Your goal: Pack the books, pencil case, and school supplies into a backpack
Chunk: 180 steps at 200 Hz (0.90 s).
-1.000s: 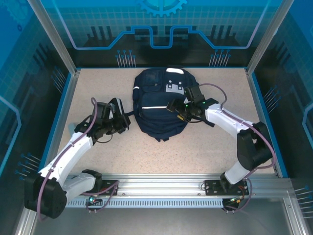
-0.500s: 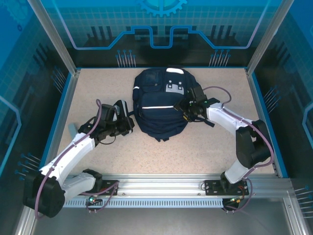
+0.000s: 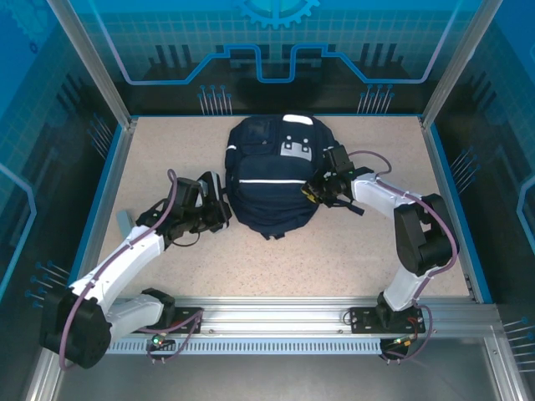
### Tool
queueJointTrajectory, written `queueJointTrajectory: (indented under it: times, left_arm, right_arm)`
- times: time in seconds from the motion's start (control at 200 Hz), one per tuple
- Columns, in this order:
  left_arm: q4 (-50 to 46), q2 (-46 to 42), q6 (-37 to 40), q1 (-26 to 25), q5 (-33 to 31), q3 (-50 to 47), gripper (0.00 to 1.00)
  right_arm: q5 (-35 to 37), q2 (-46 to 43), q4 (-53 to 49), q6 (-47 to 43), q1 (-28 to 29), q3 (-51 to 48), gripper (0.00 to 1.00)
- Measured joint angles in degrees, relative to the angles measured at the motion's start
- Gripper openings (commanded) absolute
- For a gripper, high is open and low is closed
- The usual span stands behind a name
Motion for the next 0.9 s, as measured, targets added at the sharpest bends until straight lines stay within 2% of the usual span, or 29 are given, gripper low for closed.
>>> queueJointTrajectory:
  times: [0.215,0.495,0.715,0.9]
  left_arm:
    - [0.7,0.5,0.2,-2.7,0.0,0.0,0.56]
    - [2.2,1.0,2.1,-11.4,-0.4,0.0,0.56]
    - [4.7,4.1,4.5,-19.0,-2.4,-0.1,0.54]
    - [6.4,7.9,6.4,-22.7,-3.3,-0.1,0.54]
  right_arm:
    - [-4.1,-1.9,6.4,1.5,0.0,-2.1,0.00]
    - [-6.2,-7.3,11.7,3.6,0.1,-2.5,0.00]
    - [-8.0,-7.5,14.9,5.6,0.8,-2.0,0.00]
    - [-9.0,-7.0,17.5,7.1,2.4,0.9,0.00]
